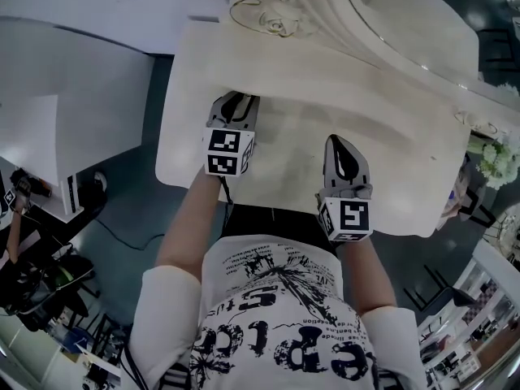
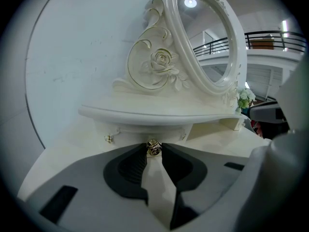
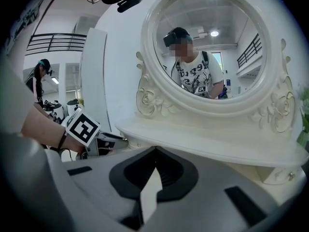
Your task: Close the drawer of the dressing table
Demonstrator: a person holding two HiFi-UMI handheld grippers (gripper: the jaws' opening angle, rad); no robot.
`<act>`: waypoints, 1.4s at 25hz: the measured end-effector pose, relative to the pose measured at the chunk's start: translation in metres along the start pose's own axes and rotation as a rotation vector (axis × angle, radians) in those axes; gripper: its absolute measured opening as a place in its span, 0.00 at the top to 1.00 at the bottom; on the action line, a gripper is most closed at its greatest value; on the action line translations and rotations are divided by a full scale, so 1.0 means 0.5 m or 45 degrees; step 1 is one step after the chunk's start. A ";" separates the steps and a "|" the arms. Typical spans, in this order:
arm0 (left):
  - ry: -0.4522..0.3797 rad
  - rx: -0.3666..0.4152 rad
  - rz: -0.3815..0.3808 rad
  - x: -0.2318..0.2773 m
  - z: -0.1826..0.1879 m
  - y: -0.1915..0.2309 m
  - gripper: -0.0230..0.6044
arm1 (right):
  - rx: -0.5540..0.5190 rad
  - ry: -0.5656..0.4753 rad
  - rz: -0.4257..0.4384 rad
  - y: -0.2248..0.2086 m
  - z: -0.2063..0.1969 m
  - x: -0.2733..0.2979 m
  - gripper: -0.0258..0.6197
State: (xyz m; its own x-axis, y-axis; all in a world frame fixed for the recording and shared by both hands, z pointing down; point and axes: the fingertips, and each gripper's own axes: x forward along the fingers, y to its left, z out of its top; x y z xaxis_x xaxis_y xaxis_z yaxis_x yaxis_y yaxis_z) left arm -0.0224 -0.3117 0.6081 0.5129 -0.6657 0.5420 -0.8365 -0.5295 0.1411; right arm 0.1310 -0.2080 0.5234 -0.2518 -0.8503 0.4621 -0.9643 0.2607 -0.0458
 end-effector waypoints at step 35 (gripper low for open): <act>-0.430 0.223 -0.194 -0.370 0.358 -0.246 0.93 | -0.075 -0.393 0.016 -0.028 0.287 -0.255 0.94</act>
State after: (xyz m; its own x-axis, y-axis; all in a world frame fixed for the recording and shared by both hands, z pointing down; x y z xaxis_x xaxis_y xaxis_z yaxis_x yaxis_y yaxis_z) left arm 0.0202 -0.2175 0.3423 0.6873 -0.6927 0.2188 -0.7156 -0.6974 0.0400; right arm 0.1647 -0.1690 0.3380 -0.2851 -0.9432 0.1708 -0.9569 0.2903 0.0057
